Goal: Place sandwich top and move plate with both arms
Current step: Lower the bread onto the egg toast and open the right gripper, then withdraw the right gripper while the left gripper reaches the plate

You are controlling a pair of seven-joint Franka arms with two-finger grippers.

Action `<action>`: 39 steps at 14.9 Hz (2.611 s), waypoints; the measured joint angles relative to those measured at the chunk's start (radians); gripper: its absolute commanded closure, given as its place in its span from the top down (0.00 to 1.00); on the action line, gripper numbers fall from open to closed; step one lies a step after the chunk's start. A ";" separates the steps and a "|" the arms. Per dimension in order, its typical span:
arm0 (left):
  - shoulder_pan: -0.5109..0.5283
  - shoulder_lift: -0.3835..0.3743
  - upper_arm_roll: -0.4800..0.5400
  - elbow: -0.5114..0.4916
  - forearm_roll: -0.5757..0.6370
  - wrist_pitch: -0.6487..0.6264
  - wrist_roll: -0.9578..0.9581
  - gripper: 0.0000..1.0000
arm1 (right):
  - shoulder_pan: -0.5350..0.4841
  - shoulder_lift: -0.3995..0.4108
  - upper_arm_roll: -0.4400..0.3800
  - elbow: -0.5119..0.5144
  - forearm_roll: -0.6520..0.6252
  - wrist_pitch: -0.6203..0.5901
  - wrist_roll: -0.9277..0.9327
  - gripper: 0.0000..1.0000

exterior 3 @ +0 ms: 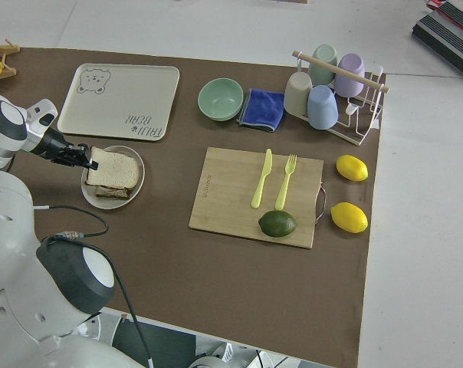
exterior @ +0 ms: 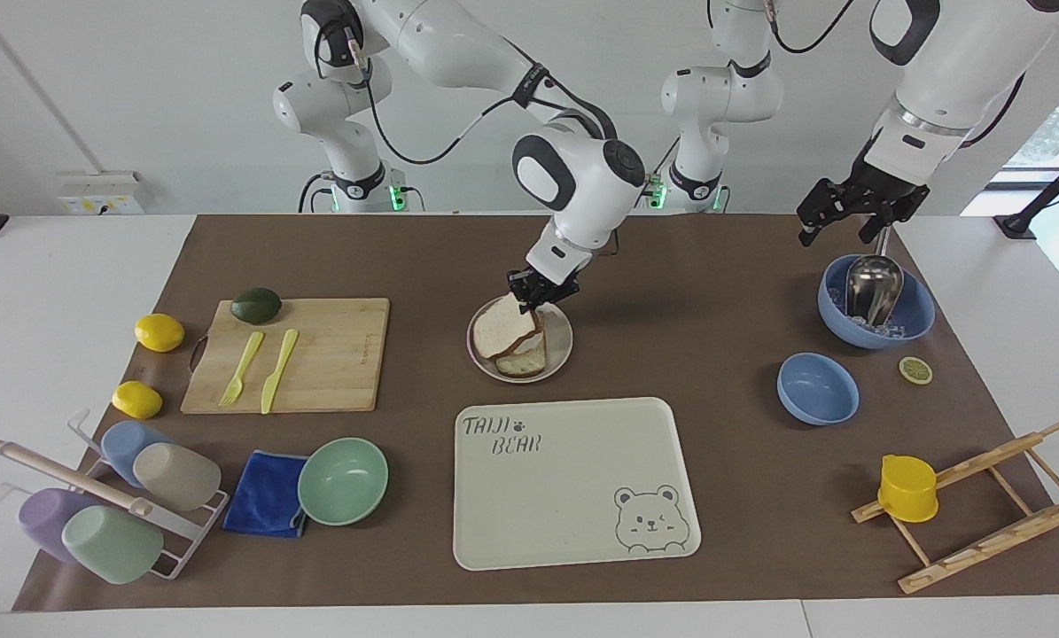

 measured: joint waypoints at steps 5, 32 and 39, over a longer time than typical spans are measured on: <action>0.000 0.000 0.000 0.000 0.000 0.000 0.000 1.00 | 0.000 0.005 0.000 0.000 0.000 0.006 0.015 0.17; -0.173 -0.071 -0.025 -0.441 -0.270 0.479 -0.126 1.00 | -0.602 -0.349 -0.008 0.063 0.253 -0.339 -0.453 1.00; -0.475 0.099 -0.032 -0.558 -0.271 0.836 -0.328 1.00 | -0.619 -0.474 -0.070 -0.117 0.253 -0.337 -0.602 1.00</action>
